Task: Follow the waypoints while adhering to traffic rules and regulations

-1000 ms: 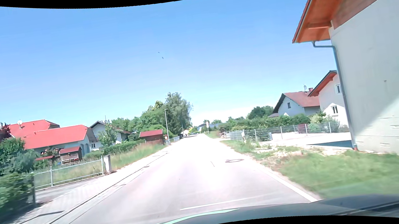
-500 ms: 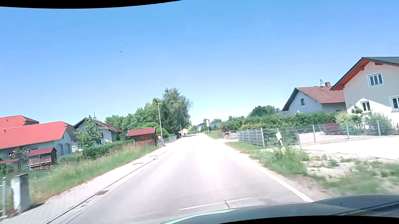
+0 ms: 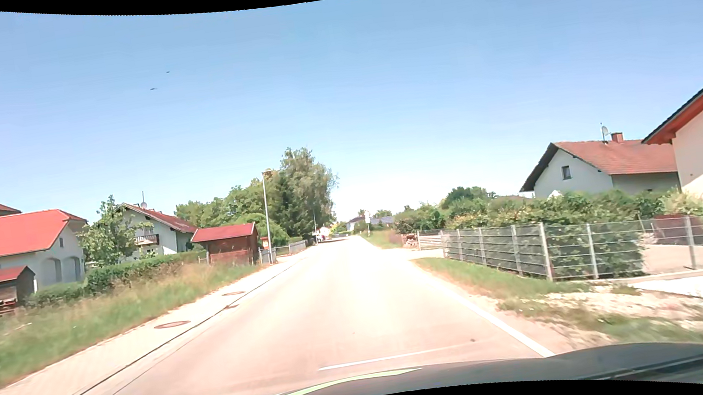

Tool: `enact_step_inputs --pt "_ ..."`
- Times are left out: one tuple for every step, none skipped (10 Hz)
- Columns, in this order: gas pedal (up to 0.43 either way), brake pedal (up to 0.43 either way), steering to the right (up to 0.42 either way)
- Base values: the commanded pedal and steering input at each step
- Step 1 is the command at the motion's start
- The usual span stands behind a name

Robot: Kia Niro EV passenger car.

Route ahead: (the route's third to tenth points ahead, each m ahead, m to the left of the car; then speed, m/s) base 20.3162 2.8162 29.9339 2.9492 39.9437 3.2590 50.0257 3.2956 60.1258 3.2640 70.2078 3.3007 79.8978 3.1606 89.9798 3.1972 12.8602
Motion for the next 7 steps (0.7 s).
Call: enact_step_inputs --pt "0.0 0.098 0.0" --pt "0.0 0.098 0.001" --pt "0.0 0.091 0.001" --pt "0.0 0.091 0.001" --pt "0.0 0.098 0.001" --pt "0.0 0.098 0.0" --pt "0.0 0.098 0.0"
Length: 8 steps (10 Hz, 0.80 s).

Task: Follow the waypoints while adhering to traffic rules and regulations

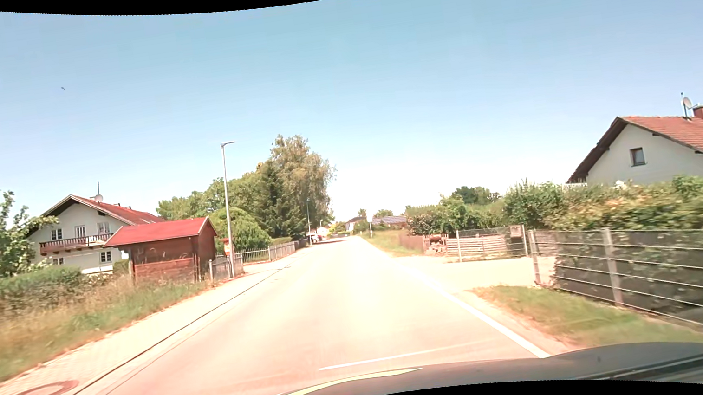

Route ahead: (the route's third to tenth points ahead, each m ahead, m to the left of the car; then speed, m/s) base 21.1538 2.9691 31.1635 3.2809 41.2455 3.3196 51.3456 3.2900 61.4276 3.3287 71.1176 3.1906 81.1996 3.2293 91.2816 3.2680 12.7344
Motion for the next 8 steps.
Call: enact_step_inputs --pt "0.0 0.098 0.0" --pt "0.0 0.091 0.0" --pt "0.0 0.091 0.0" --pt "0.0 0.098 -0.001" --pt "0.0 0.098 -0.001" --pt "0.0 0.098 -0.002" --pt "0.0 0.11 -0.002" --pt "0.0 0.11 -0.001"
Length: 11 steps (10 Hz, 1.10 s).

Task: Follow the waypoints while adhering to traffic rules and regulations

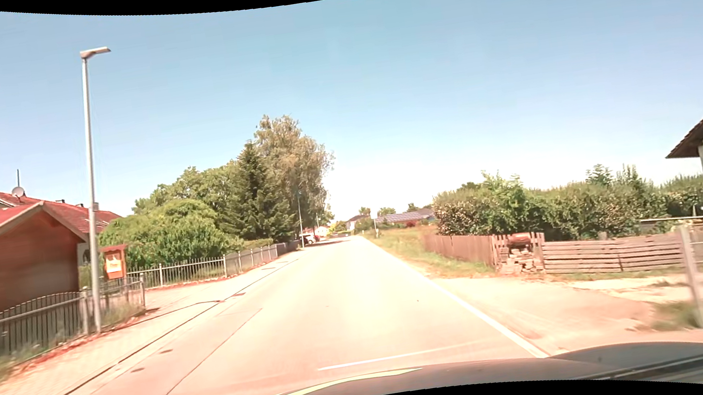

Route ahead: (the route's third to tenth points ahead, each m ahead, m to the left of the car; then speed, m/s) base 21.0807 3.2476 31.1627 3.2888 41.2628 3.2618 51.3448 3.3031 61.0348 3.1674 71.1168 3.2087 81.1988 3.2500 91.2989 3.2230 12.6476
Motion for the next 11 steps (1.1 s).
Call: enact_step_inputs --pt "0.0 0.11 -0.001" --pt "0.0 0.11 -0.001" --pt "0.0 0.11 -0.001" --pt "0.0 0.11 -0.001" --pt "0.0 0.11 -0.001" --pt "0.0 0.116 -0.001" --pt "0.0 0.122 -0.001" --pt "0.0 0.128 0.0" --pt "0.0 0.128 -0.001" --pt "0.0 0.128 0.0" --pt "0.0 0.14 0.0"
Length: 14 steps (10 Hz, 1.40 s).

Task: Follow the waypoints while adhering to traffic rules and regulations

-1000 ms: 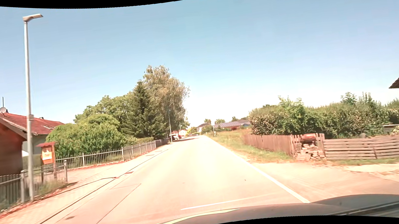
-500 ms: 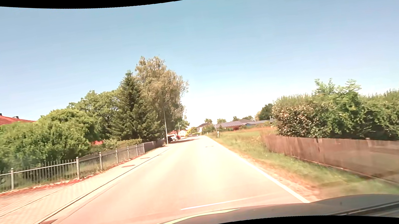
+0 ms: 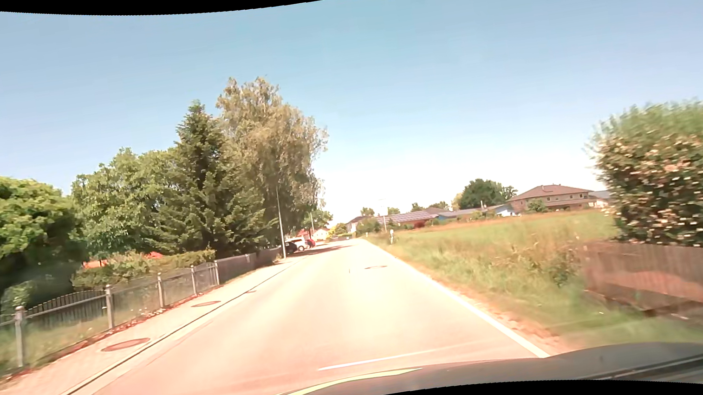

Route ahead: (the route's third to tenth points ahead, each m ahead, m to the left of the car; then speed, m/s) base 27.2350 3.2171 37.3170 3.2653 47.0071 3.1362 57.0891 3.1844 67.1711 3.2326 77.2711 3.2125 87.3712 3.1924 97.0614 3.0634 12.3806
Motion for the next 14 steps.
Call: enact_step_inputs --pt "0.0 0.152 0.0" --pt "0.0 0.165 0.0" --pt "0.0 0.171 0.0" --pt "0.0 0.171 0.0" --pt "0.0 0.171 0.0" --pt "0.0 0.171 0.0" --pt "0.0 0.171 0.0" --pt "0.0 0.171 0.0" --pt "0.0 0.165 0.0" --pt "0.0 0.171 0.0" --pt "0.0 0.165 0.0" --pt "0.0 0.165 0.0" --pt "0.0 0.159 -0.001" --pt "0.0 0.152 -0.001"
